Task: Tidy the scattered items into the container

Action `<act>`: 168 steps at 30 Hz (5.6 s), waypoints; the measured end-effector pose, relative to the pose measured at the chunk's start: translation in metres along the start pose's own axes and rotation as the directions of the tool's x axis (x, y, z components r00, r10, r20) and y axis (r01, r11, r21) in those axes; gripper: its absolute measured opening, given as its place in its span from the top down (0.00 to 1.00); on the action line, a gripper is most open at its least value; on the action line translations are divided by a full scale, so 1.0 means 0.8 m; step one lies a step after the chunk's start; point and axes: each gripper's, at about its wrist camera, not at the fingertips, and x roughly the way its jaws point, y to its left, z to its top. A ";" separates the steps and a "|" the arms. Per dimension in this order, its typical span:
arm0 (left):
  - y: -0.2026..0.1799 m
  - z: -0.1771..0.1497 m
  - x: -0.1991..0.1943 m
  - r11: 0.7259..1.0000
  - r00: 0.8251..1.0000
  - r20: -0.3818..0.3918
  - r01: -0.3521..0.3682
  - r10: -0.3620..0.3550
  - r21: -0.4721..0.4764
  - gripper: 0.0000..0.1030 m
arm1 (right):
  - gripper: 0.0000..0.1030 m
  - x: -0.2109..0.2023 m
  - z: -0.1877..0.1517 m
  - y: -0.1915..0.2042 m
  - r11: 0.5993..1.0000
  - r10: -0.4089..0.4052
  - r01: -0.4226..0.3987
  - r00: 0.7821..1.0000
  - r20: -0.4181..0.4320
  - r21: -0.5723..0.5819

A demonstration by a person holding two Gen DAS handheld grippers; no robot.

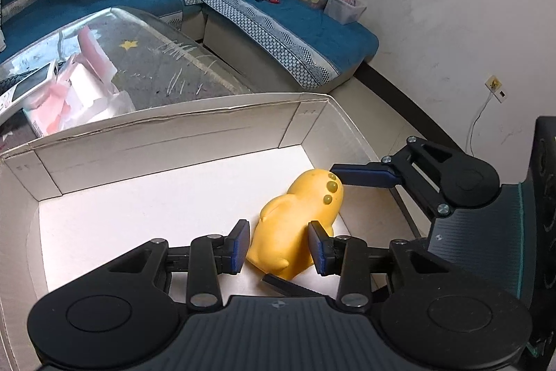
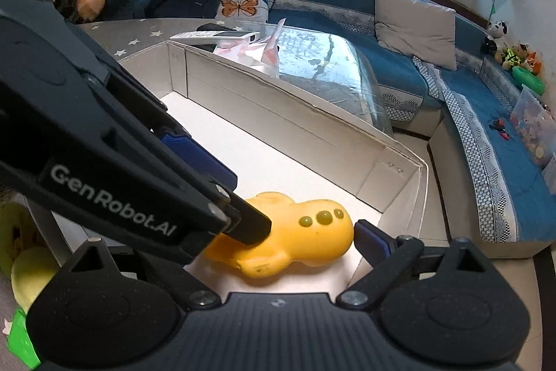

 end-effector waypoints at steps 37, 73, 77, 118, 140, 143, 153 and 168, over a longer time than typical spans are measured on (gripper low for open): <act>-0.038 -0.087 -0.118 0.991 0.982 0.166 -0.106 0.092 0.078 0.62 | 0.05 -0.136 -0.078 0.062 0.991 -0.045 0.015 0.972 0.229 0.130; 0.032 -0.207 -0.181 0.955 0.946 0.131 -0.298 0.295 0.002 0.61 | 0.04 -0.077 -0.053 0.232 0.982 0.182 -0.168 0.959 0.217 -0.080; 0.035 -0.211 -0.182 0.957 0.950 0.119 -0.291 0.288 0.004 0.60 | 0.04 -0.069 -0.052 0.240 0.980 0.193 -0.176 0.959 0.207 -0.098; 0.046 -0.236 -0.173 0.972 0.974 0.010 -0.228 0.228 0.060 0.66 | 0.04 -0.096 -0.087 0.236 0.974 0.214 -0.195 0.958 0.191 -0.111; 0.050 -0.225 -0.163 0.976 0.978 -0.013 -0.205 0.207 0.078 0.65 | 0.13 -0.053 -0.056 0.255 0.983 0.153 -0.133 0.973 0.173 -0.124; 0.047 -0.226 -0.161 0.974 0.978 -0.015 -0.208 0.210 0.091 0.65 | 0.17 -0.052 -0.057 0.253 0.985 0.155 -0.138 0.972 0.177 -0.107; 0.050 -0.225 -0.160 0.977 0.979 -0.018 -0.203 0.205 0.066 0.65 | 0.12 -0.050 -0.058 0.251 0.985 0.158 -0.143 0.970 0.184 -0.096; 0.050 -0.227 -0.169 0.980 0.981 -0.015 -0.194 0.194 0.036 0.74 | 0.23 -0.057 -0.056 0.251 0.984 0.165 -0.147 0.965 0.202 -0.103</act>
